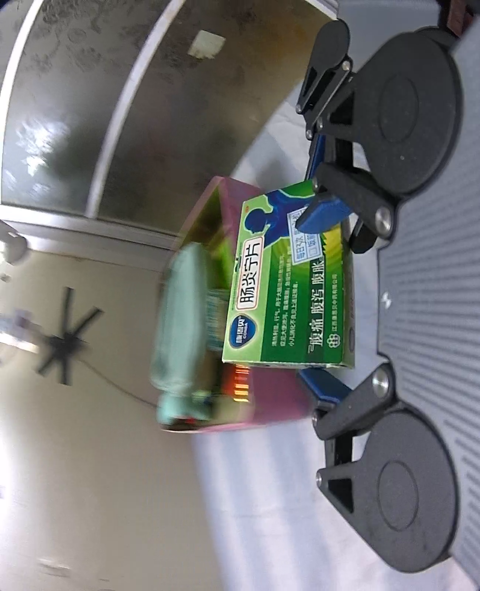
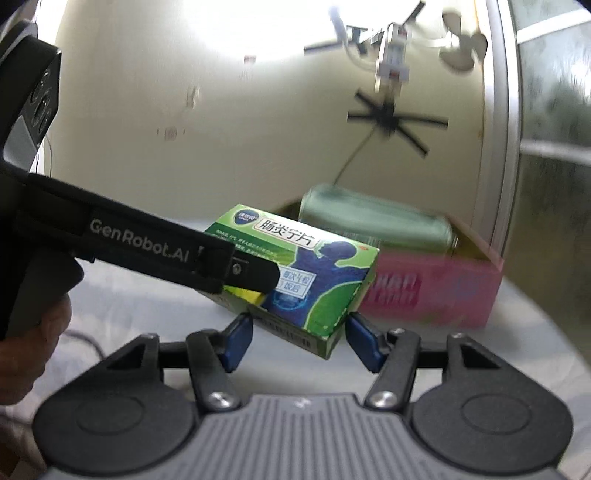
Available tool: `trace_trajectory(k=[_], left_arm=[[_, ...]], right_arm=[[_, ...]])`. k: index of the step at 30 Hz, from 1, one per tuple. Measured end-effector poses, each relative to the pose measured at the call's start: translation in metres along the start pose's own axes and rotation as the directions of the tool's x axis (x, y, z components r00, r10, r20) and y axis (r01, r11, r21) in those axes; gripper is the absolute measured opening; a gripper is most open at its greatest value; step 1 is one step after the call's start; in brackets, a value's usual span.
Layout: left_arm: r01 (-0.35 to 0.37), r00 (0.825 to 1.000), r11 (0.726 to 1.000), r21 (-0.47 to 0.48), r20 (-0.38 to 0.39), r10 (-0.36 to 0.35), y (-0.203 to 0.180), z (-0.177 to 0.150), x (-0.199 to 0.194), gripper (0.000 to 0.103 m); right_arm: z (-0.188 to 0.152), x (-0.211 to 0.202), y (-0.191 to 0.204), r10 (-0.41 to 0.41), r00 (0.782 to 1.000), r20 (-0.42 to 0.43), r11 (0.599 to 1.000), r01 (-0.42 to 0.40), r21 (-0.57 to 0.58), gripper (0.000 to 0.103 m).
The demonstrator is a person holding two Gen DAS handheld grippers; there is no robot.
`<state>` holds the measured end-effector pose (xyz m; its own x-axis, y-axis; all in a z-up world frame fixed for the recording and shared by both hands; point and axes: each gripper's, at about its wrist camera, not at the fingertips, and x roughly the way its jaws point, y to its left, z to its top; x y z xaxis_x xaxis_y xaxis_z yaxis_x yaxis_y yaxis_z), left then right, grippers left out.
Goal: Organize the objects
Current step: 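Lift the box with both grippers and lower it into the tin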
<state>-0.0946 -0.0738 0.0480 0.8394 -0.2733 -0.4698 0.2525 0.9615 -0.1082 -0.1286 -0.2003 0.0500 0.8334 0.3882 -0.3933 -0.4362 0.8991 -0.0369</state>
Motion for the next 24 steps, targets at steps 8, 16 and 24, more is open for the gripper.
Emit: trace_trajectory(k=[8, 16, 24], left_arm=[[-0.034, 0.998, 0.998, 0.045, 0.047, 0.032, -0.004, 0.063, 0.039, 0.081], [-0.082, 0.996, 0.996, 0.047, 0.029, 0.080, -0.004, 0.093, 0.091, 0.081], [-0.113, 0.993, 0.993, 0.022, -0.026, 0.114, 0.010, 0.121, 0.152, 0.083]], right_arm=[[0.048, 0.044, -0.046, -0.002, 0.999, 0.045, 1.000, 0.003, -0.015, 0.057], [0.065, 0.107, -0.088, 0.009, 1.000, -0.016, 1.000, -0.009, 0.013, 0.058], [0.092, 0.178, -0.122, 0.055, 0.987, -0.153, 0.998, -0.049, 0.041, 0.064]])
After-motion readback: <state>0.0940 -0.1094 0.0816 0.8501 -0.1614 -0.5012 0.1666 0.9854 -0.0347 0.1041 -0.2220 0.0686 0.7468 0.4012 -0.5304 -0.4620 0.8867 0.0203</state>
